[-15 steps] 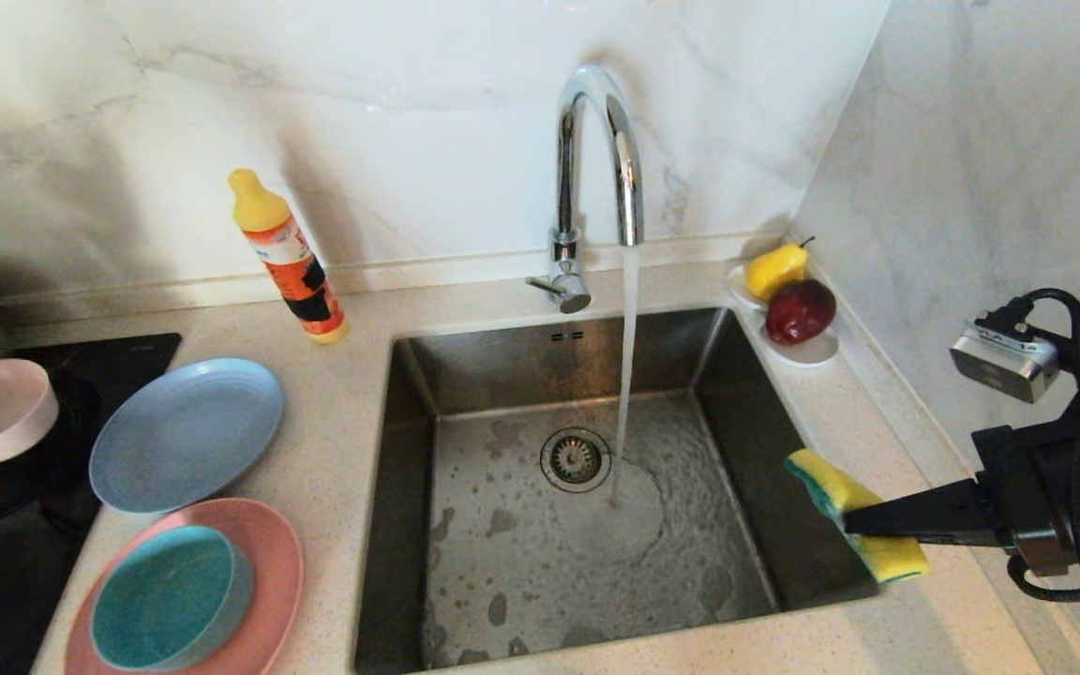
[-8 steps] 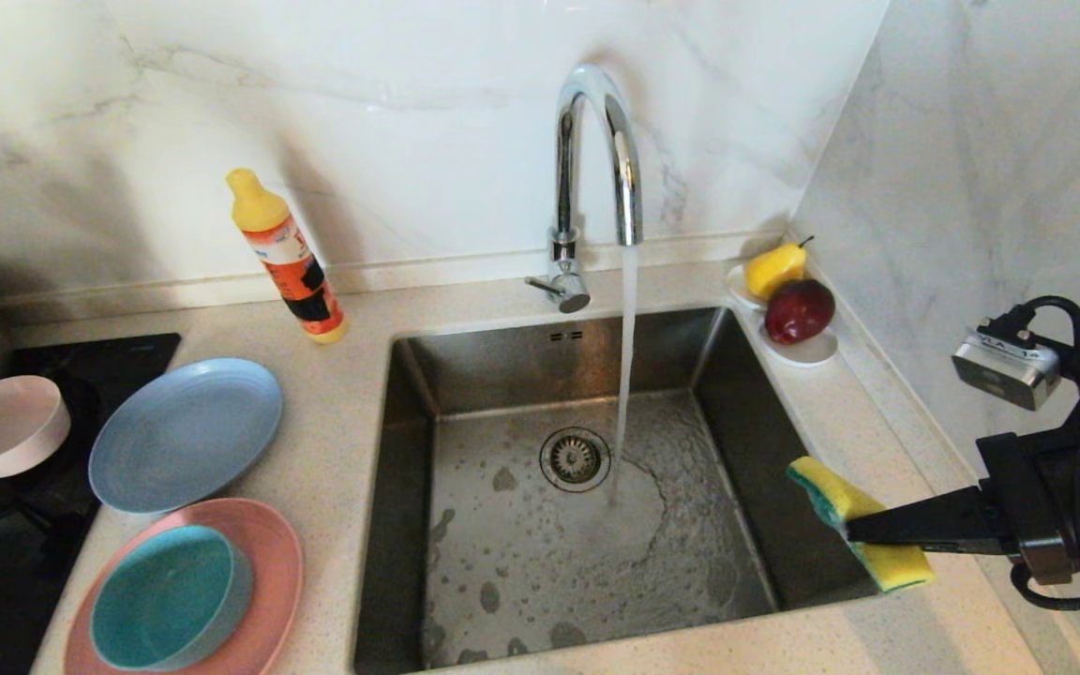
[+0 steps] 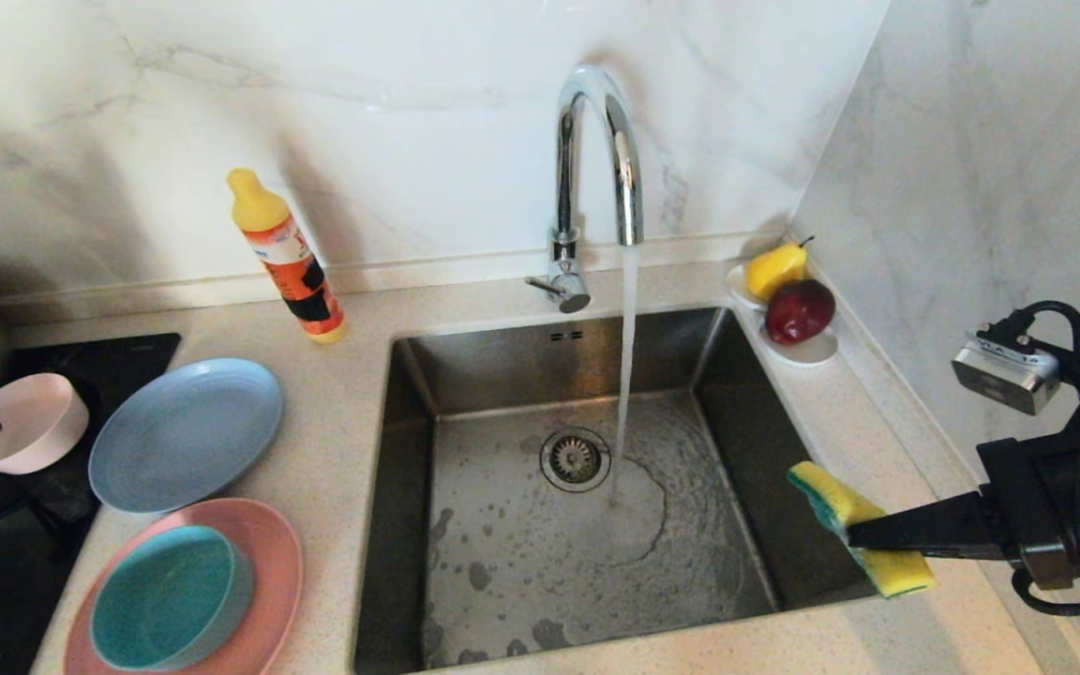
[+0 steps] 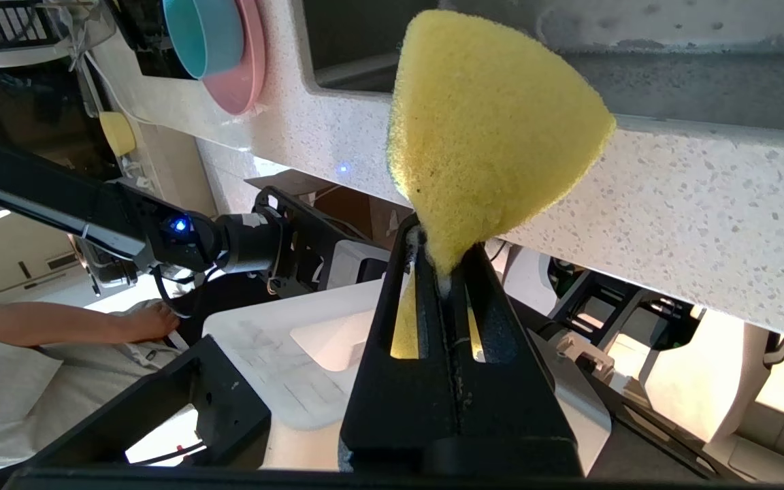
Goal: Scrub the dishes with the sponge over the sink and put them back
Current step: Place the bowl on the table
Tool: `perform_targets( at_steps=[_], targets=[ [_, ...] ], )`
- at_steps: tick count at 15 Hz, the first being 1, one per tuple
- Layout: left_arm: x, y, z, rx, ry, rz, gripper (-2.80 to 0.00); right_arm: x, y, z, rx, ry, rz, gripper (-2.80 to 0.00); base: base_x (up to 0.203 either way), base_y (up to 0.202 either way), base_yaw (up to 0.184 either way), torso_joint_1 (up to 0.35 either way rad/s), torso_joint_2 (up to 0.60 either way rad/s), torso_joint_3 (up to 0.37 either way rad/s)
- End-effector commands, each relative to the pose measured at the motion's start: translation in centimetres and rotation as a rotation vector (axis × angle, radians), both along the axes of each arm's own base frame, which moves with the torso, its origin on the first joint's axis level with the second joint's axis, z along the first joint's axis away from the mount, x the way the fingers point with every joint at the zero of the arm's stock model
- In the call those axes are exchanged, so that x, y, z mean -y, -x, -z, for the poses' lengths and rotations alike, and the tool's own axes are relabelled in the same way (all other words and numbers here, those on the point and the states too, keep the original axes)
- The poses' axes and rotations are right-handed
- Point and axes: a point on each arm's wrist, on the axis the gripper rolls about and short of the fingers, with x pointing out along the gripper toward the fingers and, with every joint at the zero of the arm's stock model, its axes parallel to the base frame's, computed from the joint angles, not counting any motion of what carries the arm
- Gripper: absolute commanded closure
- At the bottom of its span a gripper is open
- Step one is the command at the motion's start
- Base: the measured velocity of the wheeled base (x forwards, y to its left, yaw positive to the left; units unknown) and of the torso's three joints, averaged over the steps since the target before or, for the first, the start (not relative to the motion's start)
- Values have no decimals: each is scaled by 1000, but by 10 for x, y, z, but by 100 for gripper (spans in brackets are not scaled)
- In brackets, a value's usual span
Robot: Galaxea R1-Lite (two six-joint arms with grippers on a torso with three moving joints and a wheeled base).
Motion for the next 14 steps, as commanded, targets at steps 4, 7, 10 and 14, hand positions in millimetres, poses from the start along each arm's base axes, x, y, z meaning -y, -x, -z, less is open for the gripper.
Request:
perform_targets(
  at_steps=[4, 7, 10, 14],
  targets=[
    [28, 28, -59, 134, -50, 52, -280, 0, 2, 1, -8, -2, -2, 0, 0, 0, 0, 0, 0, 0],
    [72, 58, -102, 195, -66, 146, 0, 1, 2, 4, -16, 1, -2, 0, 0, 0, 0, 0, 0, 0],
    [118, 84, -117, 114, -133, 330, 0, 0, 2, 3, -16, 0, -3, 0, 0, 0, 0, 0, 0, 0],
    [172, 111, -98, -127, -104, 597, 0, 0, 3, 3, -17, -2, 3, 0, 0, 0, 0, 0, 0, 0]
  ],
)
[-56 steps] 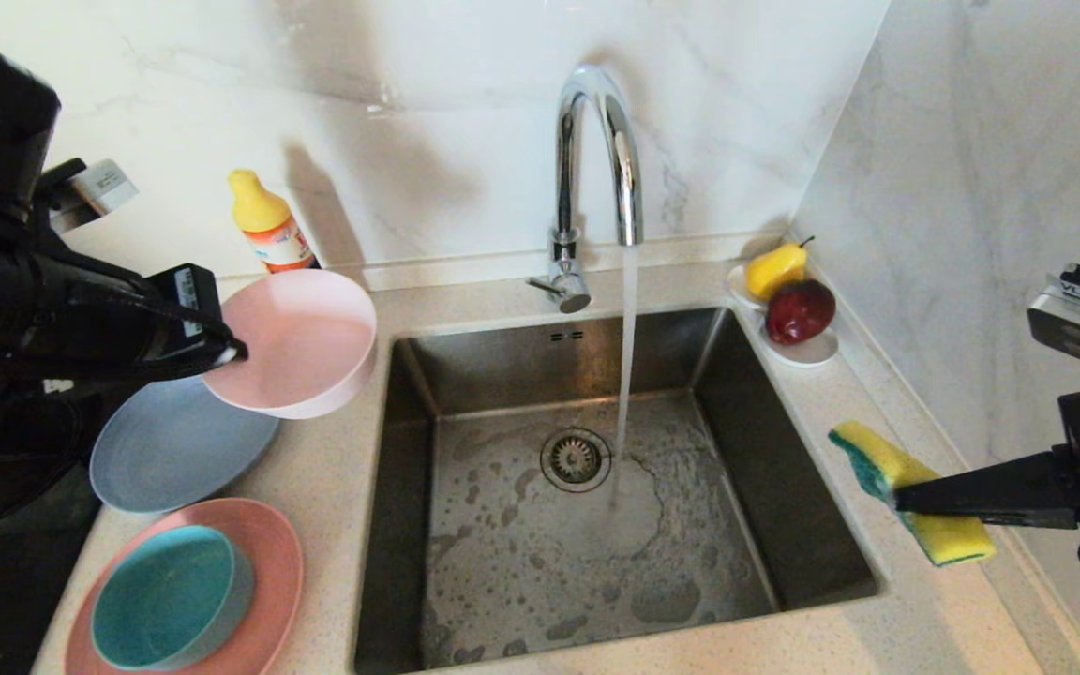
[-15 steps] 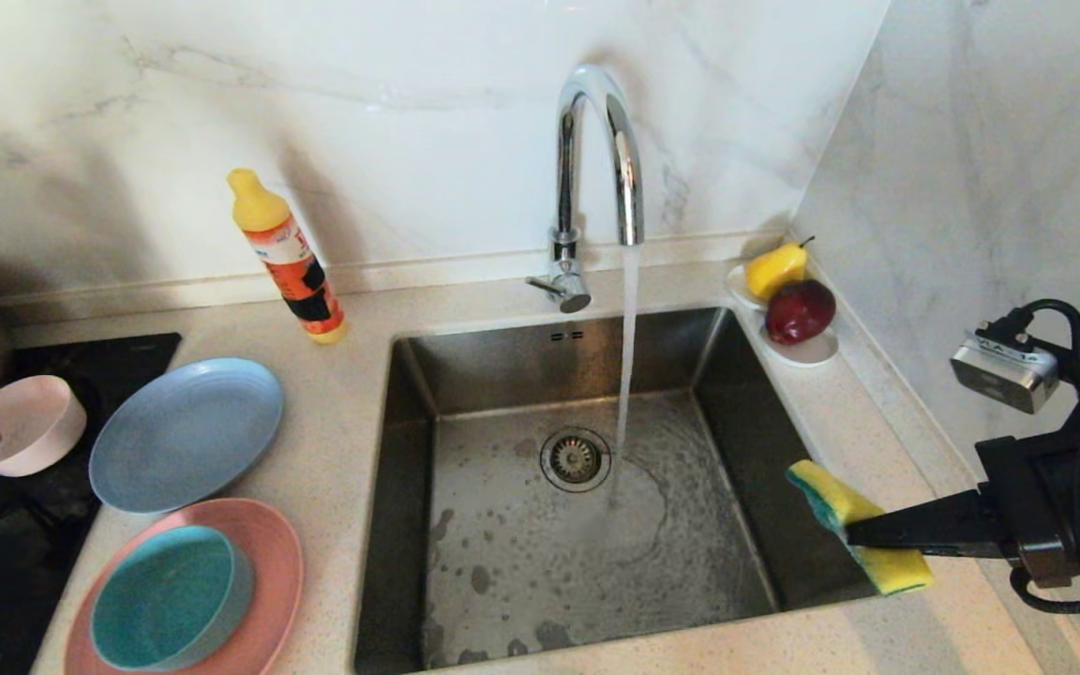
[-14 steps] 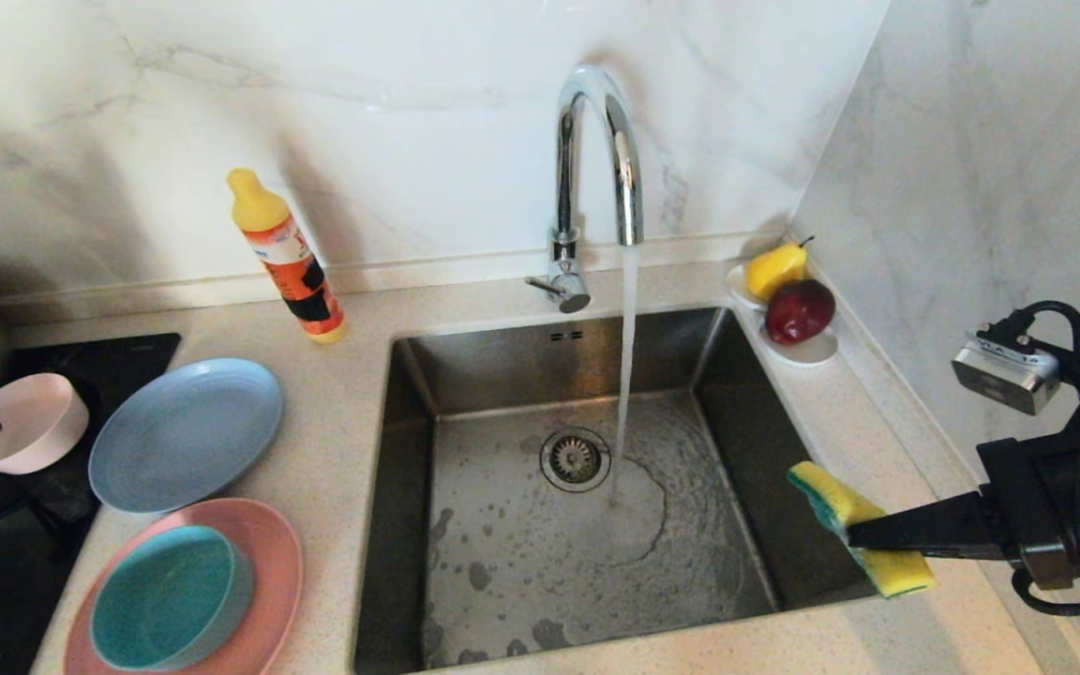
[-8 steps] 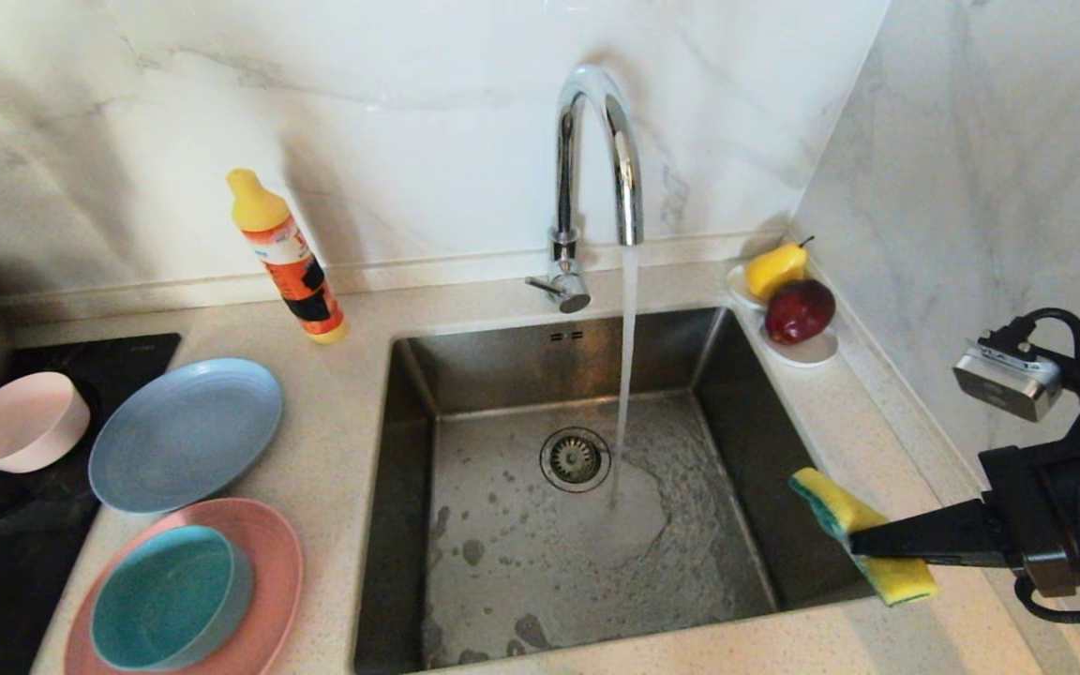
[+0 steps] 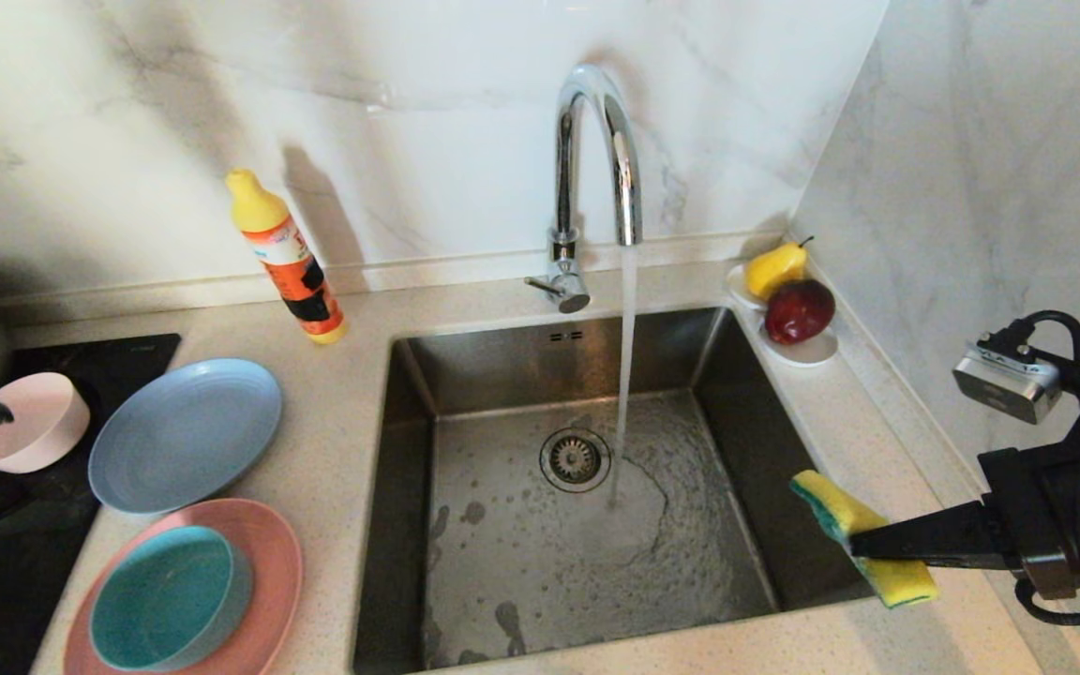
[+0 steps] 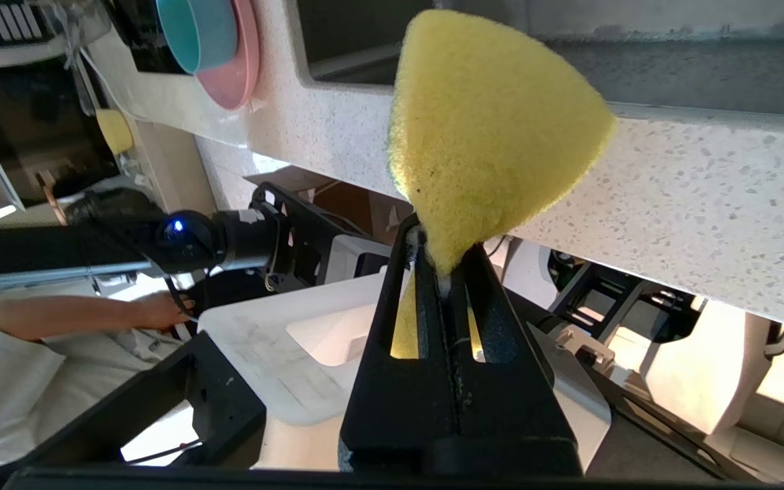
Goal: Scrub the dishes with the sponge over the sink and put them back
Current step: Place the bowl on the table, then wash the bowl
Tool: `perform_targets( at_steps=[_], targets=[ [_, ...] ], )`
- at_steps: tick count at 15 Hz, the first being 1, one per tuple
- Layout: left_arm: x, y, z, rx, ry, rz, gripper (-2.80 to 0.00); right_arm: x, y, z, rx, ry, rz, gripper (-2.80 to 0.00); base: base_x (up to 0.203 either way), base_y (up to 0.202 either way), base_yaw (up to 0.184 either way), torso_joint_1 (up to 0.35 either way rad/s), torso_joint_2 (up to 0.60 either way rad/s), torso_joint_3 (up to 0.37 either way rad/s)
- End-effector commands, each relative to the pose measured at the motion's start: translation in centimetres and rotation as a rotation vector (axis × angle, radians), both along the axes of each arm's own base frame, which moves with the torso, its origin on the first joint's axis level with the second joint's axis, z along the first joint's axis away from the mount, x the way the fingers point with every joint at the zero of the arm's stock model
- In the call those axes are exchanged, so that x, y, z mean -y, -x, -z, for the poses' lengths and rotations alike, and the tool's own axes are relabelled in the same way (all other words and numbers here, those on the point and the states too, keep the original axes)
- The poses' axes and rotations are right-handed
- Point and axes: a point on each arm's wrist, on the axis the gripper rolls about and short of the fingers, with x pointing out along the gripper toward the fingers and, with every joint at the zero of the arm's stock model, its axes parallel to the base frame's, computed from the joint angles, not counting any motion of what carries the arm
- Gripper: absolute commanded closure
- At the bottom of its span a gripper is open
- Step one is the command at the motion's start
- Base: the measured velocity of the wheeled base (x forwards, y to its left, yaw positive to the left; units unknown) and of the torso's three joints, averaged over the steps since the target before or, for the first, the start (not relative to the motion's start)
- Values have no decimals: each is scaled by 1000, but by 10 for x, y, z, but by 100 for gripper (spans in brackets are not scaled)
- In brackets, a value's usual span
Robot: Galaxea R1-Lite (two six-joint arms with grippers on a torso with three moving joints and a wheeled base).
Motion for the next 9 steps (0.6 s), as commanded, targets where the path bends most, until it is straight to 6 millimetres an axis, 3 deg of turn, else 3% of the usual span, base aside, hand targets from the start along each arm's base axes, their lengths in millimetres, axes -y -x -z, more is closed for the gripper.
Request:
perform_targets(
  at_steps=[1, 5, 6, 9],
  targets=[
    [25, 26, 9, -70, -24, 120, 0, 1, 2, -1, 2, -6, 1, 0, 0, 0, 0, 0, 0, 0],
    [52, 46, 53, -209, -26, 303, 0, 1, 4, -1, -2, -7, 1, 0, 0, 0, 0, 0, 0, 0],
    [54, 47, 61, -223, -25, 314, -280, 2, 5, -2, 1, -9, 2, 0, 0, 0, 0, 0, 0, 0],
    [53, 45, 79, -212, -67, 328, -280, 3, 8, -2, 7, -11, 2, 0, 0, 0, 0, 0, 0, 0]
  ],
)
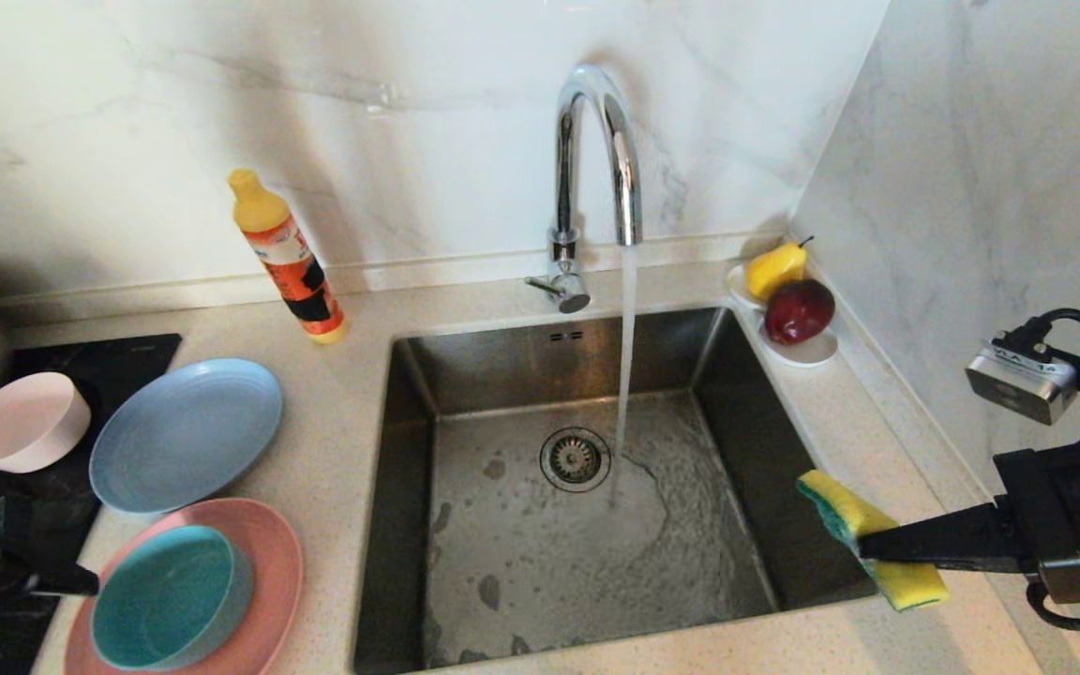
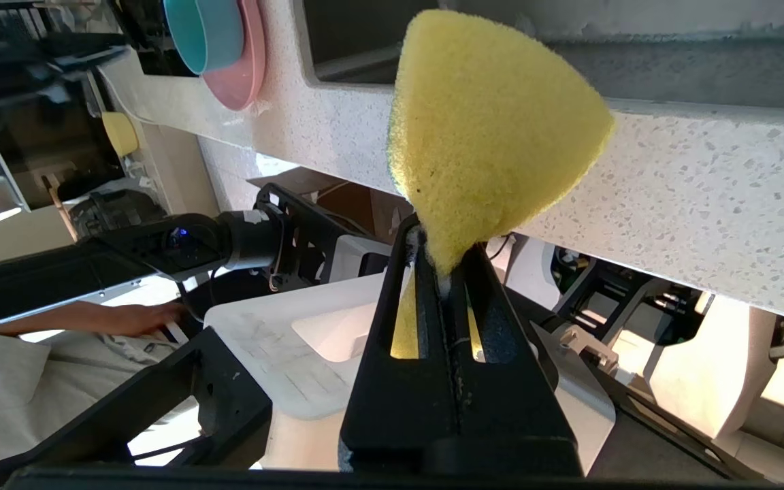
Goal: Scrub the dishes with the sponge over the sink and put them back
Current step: Wash the bowl
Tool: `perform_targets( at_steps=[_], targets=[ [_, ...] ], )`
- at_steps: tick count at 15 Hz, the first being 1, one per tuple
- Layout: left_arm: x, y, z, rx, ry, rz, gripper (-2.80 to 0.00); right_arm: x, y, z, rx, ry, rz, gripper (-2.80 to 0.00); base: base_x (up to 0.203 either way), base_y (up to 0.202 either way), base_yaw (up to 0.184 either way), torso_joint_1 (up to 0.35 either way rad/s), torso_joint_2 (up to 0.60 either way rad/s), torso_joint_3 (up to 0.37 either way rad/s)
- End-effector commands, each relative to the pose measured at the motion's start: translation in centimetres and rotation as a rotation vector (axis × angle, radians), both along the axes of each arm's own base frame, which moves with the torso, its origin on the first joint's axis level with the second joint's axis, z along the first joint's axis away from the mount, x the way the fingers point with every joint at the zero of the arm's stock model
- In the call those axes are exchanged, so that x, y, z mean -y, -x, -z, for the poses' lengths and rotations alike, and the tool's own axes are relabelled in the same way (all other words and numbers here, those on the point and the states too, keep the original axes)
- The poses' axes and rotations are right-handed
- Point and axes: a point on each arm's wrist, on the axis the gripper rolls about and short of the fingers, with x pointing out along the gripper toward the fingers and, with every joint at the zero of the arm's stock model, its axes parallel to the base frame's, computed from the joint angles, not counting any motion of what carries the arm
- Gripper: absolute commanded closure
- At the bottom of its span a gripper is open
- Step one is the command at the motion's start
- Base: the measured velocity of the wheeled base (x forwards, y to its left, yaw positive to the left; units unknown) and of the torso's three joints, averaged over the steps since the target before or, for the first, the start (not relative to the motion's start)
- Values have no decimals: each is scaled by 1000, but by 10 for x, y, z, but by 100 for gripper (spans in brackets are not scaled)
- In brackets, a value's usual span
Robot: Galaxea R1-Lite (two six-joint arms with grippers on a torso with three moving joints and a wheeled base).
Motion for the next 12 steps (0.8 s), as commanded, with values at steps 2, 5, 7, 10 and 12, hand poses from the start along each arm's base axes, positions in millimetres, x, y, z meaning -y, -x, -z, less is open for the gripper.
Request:
perform_targets(
  at_steps=[2, 5, 7, 10, 12],
  targets=[
    [-1, -1, 16, -2, -61, -22, -280, 1, 2, 4, -14, 3, -2, 0, 0, 0, 0, 0, 0, 0],
    [-6, -10, 40, 5, -88, -21, -280, 1, 3, 4, -13, 1, -1, 0, 0, 0, 0, 0, 0, 0],
    [-7, -13, 47, -5, -78, -20, -280, 2, 4, 5, -15, 3, -1, 0, 0, 0, 0, 0, 0, 0],
    [-3, -19, 56, -30, -50, -5, -280, 2, 6, 3, -4, 0, 1, 0, 0, 0, 0, 0, 0, 0],
    [0, -24, 59, -2, -40, -13, -280, 3, 6, 4, -7, 1, 2, 0, 0, 0, 0, 0, 0, 0]
  ],
)
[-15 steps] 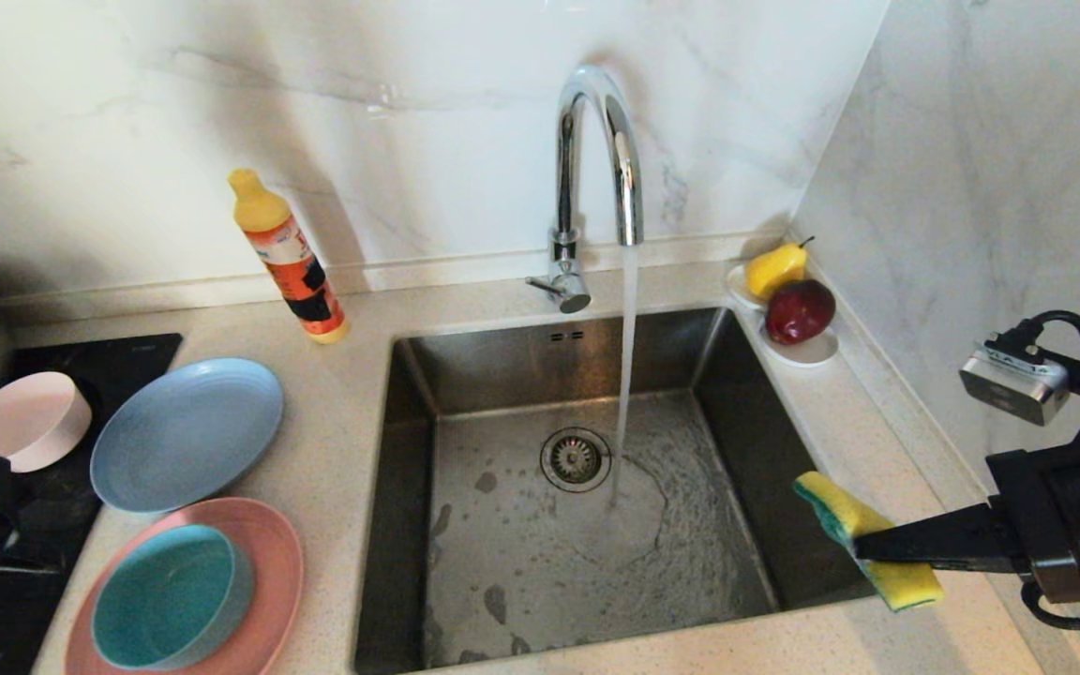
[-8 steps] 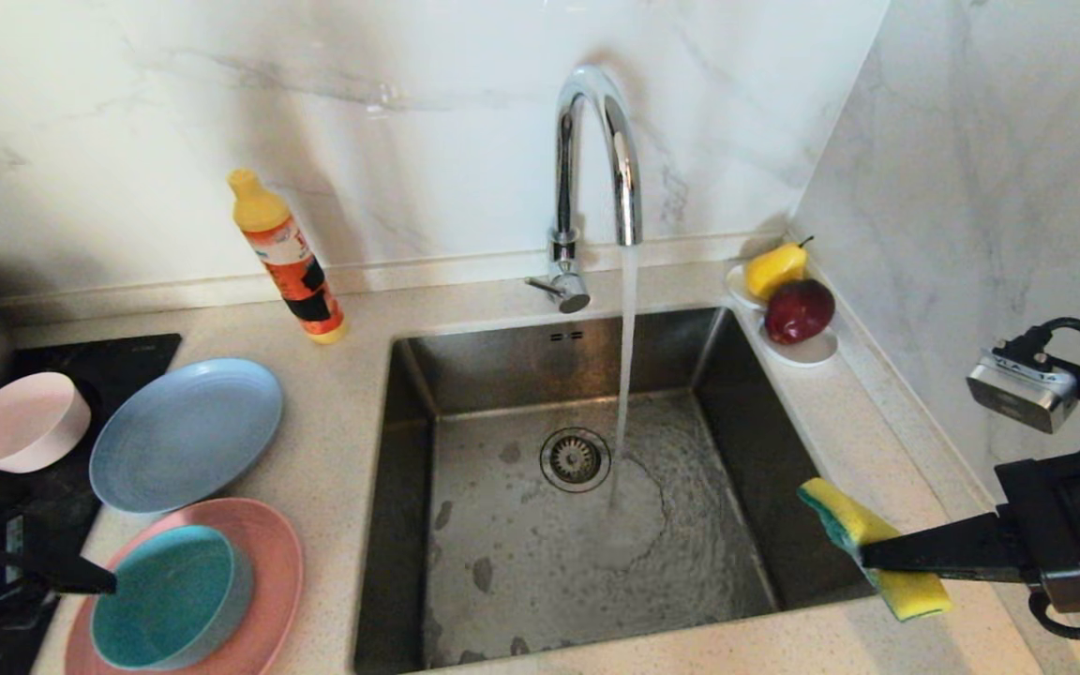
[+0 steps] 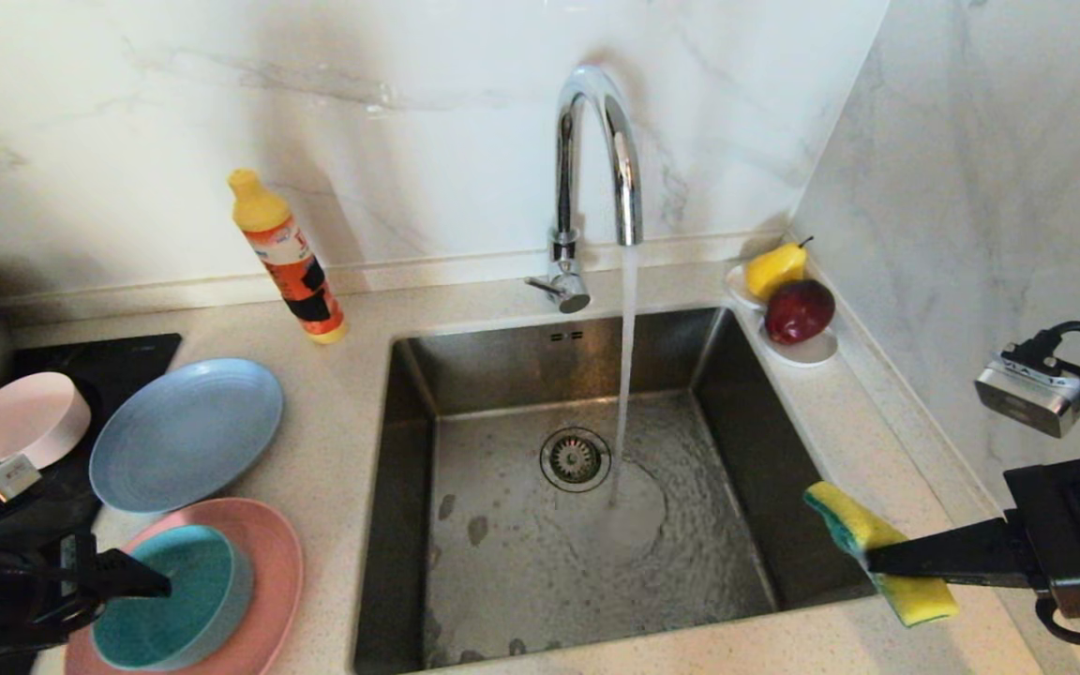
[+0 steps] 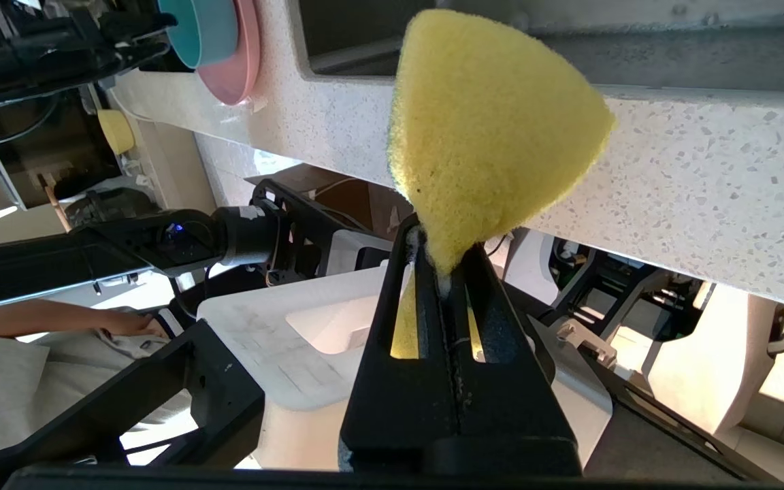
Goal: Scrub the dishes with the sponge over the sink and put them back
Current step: Wash the bowl
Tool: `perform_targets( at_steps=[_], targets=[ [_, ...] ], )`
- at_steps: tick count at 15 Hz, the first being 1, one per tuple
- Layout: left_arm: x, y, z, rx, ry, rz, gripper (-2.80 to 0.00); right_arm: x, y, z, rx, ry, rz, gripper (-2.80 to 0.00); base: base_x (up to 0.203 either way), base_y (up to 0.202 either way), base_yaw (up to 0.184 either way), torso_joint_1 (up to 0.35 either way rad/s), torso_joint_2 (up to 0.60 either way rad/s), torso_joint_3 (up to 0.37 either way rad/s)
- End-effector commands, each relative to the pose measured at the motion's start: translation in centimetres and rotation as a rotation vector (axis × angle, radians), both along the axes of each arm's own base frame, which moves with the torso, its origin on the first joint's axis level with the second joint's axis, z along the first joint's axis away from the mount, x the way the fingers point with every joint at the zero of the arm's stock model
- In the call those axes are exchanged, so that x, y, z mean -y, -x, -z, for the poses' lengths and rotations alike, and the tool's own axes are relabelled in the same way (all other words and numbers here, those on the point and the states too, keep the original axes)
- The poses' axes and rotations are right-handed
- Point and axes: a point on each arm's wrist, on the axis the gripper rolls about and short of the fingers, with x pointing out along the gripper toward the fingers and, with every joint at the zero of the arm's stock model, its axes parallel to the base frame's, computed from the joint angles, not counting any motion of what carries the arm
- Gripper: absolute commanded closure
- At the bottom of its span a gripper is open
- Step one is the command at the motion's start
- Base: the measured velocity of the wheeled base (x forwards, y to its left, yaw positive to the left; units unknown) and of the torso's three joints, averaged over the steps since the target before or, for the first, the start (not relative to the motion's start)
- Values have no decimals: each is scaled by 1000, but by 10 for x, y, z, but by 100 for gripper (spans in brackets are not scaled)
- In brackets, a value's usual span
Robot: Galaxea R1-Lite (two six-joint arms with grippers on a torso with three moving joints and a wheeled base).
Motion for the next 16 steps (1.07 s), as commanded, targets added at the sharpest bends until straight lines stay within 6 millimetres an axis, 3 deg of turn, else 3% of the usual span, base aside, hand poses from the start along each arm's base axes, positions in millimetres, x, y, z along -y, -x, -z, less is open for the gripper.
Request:
perform_targets(
  at_steps=[1, 5, 16],
  targets=[
    [3, -6, 9, 0, 9, 11, -280, 1, 1, 0, -5, -3, 1, 0, 0, 0, 0, 0, 0, 0],
    [2, -18, 24, 35, 16, -9, -280, 0, 0, 3, -14, -1, 0, 0, 0, 0, 0, 0, 0, 0],
    [3, -38, 36, 100, 24, -43, -280, -4, -12, 8, -14, -1, -5, 0, 0, 0, 0, 0, 0, 0]
  ],
)
